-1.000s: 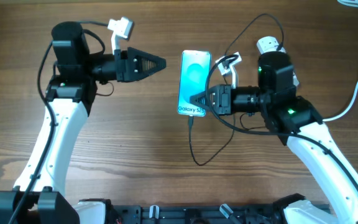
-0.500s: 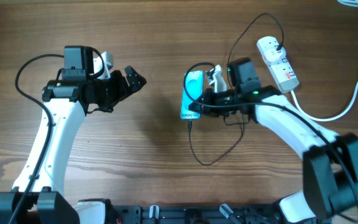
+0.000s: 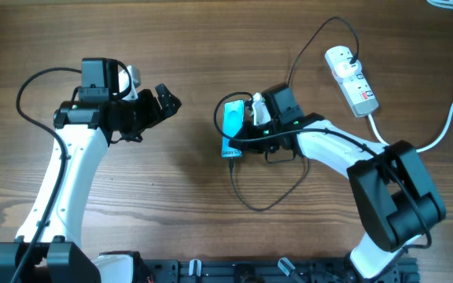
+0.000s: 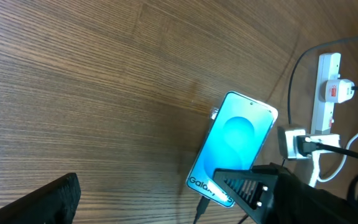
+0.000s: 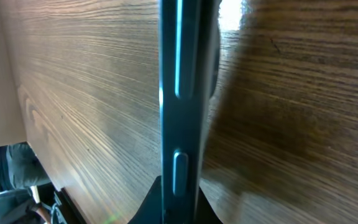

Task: Plug charger to phone and switch on socket
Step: 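Lower the phone flat onto the table center with the right gripper and release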

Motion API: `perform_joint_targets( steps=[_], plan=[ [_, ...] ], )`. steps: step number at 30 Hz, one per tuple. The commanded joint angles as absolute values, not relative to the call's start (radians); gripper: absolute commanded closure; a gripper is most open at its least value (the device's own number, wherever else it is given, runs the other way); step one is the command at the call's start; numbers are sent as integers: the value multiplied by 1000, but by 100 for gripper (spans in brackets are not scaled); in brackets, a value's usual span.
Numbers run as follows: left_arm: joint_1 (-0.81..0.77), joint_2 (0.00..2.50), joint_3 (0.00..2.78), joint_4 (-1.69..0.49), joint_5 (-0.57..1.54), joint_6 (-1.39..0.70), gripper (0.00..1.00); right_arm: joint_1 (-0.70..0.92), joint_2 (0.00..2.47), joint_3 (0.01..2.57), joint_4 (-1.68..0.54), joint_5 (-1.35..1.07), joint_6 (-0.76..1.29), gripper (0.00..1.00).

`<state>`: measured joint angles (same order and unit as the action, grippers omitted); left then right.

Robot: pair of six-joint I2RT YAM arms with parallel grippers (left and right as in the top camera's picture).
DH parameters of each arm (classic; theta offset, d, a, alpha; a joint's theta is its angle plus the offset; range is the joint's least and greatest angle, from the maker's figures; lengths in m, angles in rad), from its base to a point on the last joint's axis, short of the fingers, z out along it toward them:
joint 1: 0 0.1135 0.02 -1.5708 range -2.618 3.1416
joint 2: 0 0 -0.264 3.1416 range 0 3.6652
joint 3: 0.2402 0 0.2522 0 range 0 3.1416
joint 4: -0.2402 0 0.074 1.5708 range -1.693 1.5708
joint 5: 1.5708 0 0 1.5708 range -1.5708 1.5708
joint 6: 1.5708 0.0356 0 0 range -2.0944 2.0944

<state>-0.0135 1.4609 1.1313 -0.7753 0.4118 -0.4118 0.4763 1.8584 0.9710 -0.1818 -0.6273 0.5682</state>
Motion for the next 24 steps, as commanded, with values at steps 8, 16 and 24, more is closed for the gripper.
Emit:
perform_joint_targets(
  steps=[8,16,24],
  plan=[
    [-10,1453,1131,-776,398,-392,0,485,1955,974,-157,-625,575,96],
    [-10,1453,1131,-776,398,-392,0,485,1958,974,-153,-620,556,91],
    [-10,1453,1131,-776,398,-392,0,485,1958,974,-156,-608,561,82]
  ],
)
